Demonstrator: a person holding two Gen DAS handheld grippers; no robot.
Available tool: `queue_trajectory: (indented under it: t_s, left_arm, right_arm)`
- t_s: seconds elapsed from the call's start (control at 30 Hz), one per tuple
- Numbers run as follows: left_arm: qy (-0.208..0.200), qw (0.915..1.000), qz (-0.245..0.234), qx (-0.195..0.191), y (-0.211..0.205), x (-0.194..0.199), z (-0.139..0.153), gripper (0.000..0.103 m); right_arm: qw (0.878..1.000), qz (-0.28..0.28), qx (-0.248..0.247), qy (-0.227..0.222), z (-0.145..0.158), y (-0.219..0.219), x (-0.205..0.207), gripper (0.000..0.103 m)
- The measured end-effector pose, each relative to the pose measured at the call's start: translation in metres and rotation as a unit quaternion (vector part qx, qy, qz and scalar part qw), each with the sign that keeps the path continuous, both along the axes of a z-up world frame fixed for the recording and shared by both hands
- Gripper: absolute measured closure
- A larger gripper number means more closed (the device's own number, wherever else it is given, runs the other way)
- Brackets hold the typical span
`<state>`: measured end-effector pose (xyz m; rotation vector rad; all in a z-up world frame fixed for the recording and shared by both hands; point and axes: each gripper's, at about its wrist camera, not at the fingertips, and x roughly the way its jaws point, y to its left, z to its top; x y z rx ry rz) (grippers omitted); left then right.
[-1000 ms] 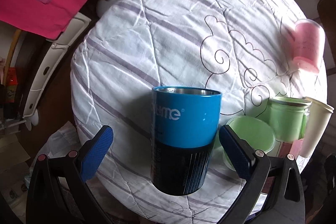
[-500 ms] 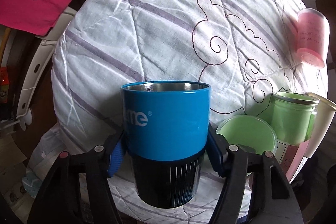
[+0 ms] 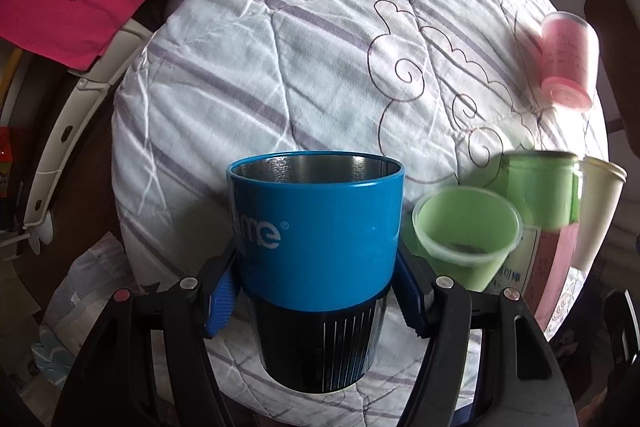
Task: Flip cup upright
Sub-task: 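Lift the blue-and-black cup off the table with the left tool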
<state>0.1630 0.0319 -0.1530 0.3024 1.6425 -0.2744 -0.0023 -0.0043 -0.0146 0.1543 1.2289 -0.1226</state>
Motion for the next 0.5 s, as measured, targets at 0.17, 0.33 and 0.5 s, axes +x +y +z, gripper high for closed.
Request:
queue_trajectory:
  t_s: [0.17,0.33,0.5]
  left_arm:
    - [-0.004,1.0000,-0.004,-0.003,0.009,-0.020,0.012,0.035]
    - [0.007,0.9999,-0.002,-0.012,0.016,-0.052,0.022,0.035]
    - [0.017,0.9996,-0.013,-0.019,0.016,-0.089,0.035,0.035]
  right_arm:
    - [1.000,0.009,0.001,-0.004,0.001,0.004,-0.010,0.018]
    - [1.000,0.010,-0.002,-0.009,0.003,0.003,-0.025,0.018]
    - [1.000,0.009,-0.004,-0.008,0.000,-0.003,-0.045,0.018]
